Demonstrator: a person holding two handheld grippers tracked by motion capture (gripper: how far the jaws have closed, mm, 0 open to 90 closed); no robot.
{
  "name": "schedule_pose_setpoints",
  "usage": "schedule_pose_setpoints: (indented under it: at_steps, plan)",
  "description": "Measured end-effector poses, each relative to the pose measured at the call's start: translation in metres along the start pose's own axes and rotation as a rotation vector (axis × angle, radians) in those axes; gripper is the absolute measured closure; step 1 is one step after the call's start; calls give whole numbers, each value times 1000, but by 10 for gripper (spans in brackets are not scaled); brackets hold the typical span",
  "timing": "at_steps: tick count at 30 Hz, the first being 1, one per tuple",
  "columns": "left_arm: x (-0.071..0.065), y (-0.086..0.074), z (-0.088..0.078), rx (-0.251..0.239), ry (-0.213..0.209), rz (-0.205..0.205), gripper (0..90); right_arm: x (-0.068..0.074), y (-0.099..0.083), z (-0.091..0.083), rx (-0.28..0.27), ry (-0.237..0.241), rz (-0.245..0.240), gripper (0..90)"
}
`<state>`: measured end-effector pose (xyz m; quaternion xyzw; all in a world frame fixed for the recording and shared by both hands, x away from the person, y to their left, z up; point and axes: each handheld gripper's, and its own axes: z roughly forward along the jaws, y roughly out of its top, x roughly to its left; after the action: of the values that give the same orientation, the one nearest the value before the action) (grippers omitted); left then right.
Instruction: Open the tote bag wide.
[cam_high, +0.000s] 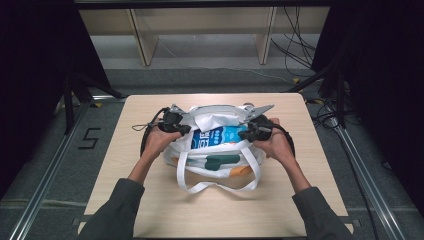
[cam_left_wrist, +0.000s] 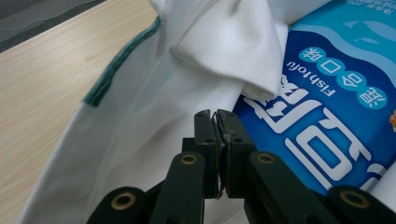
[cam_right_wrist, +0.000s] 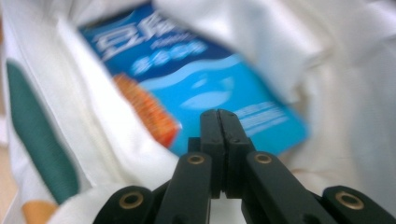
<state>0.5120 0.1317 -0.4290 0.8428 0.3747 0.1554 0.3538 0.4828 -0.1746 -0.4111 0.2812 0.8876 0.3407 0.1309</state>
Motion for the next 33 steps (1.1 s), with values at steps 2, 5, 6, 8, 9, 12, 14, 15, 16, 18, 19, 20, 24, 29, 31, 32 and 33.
schedule_pose_setpoints:
  at_steps: [2, 5, 6, 8, 9, 12, 14, 15, 16, 18, 19, 20, 24, 29, 31, 32, 33]
  plan:
    - [2, 0, 5, 22, 12, 0, 873, 6, -2, 5, 23, 8, -27, 900]
    - [9, -2, 11, 40, 38, -25, 885, 12, -7, -5, 32, 23, -38, 900]
    - [12, -2, 10, 52, 47, -25, 891, 17, -10, -11, 55, 48, -32, 900]
    - [16, -3, 10, 59, 53, -25, 895, 26, -23, -12, 118, 60, -100, 900]
    - [18, -4, 11, 65, 52, -26, 895, 34, -32, -10, 171, 59, -85, 900]
    - [27, -7, 16, 46, 49, -103, 898, 44, -49, -5, 162, 57, -94, 900]
    - [21, -3, 18, 73, 83, -60, 898, 45, -52, -5, 152, 69, -77, 900]
    - [17, 0, 15, 84, 90, -28, 897, 46, -53, -3, 160, 65, -84, 900]
    - [15, 2, 13, 78, 80, -24, 897, 46, -52, -4, 164, 68, -85, 900]
    - [7, 7, 4, 40, 21, -28, 896, 47, -50, -6, 151, 60, -72, 900]
    - [2, 10, -1, 38, -5, -15, 897, 46, -48, -9, 139, 49, -76, 900]
    - [-3, 13, -3, 35, -26, 3, 896, 47, -46, -11, 127, 37, -77, 900]
    - [-14, 27, 7, 44, -85, 16, 893, 50, -39, -18, 56, 8, -57, 900]
    - [-11, 38, 32, 120, -46, 3, 893, 61, -36, -15, 20, 66, -94, 900]
    - [-9, 42, 37, 139, -19, -9, 894, 67, -38, -9, 55, 98, -110, 900]
    - [-9, 43, 40, 143, 6, 4, 894, 70, -40, -5, 74, 108, -128, 900]
    - [-8, 46, 43, 158, 37, 22, 894, 73, -42, -4, 93, 111, -112, 900]
